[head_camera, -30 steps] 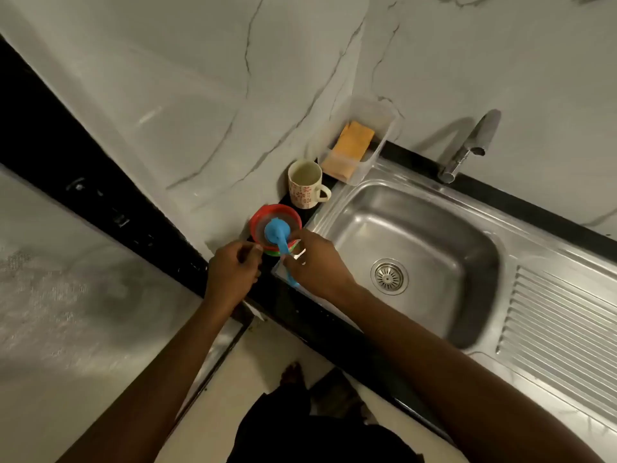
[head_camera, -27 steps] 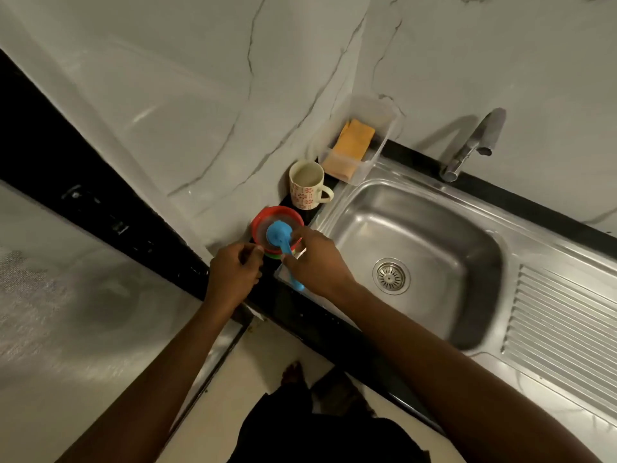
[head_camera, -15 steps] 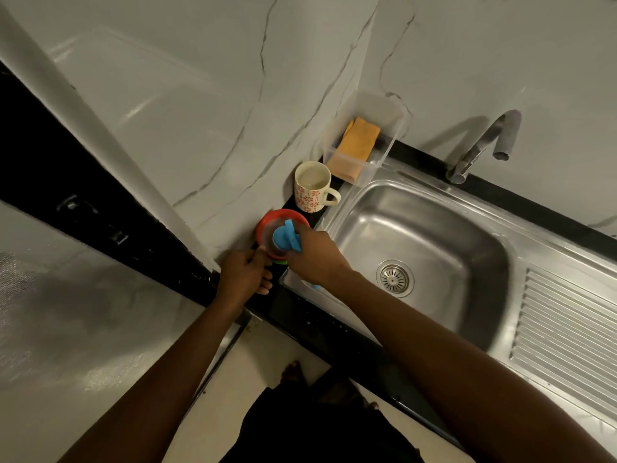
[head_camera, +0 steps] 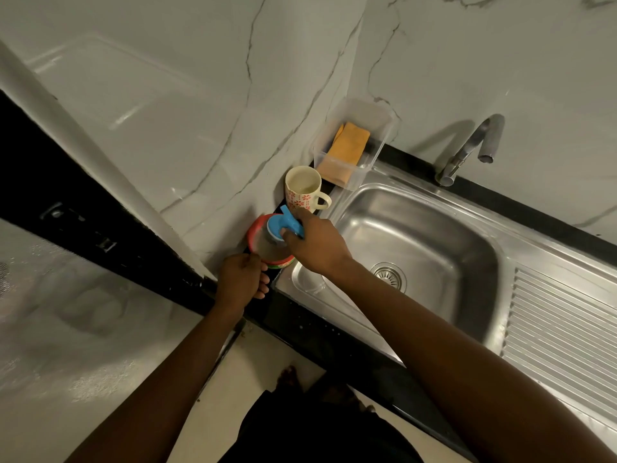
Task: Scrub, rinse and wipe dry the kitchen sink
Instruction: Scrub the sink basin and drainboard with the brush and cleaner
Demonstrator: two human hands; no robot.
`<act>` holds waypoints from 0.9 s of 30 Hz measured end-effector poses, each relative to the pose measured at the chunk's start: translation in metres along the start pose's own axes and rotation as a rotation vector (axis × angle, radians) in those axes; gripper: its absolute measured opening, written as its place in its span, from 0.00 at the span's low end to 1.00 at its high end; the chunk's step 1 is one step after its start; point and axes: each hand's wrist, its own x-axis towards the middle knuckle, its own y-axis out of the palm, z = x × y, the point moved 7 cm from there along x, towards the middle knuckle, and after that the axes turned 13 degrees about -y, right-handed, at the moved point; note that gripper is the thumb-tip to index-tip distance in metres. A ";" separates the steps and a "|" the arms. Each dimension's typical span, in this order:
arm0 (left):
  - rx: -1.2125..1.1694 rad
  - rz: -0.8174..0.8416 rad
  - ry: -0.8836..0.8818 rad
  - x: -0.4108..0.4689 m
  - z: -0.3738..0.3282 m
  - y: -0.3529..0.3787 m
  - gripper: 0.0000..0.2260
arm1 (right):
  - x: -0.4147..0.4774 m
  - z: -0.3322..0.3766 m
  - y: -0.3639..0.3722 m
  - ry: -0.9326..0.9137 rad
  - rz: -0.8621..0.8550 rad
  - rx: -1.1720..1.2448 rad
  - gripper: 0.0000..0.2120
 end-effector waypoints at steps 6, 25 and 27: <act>0.015 -0.019 0.022 -0.007 0.000 -0.002 0.14 | -0.006 -0.007 -0.011 -0.010 -0.059 0.014 0.19; 0.087 -0.042 0.138 -0.037 0.006 -0.010 0.18 | -0.085 -0.070 0.014 0.190 0.142 -0.114 0.30; 0.103 -0.035 0.135 -0.038 0.008 -0.010 0.17 | -0.076 -0.059 0.028 0.173 0.103 -0.093 0.27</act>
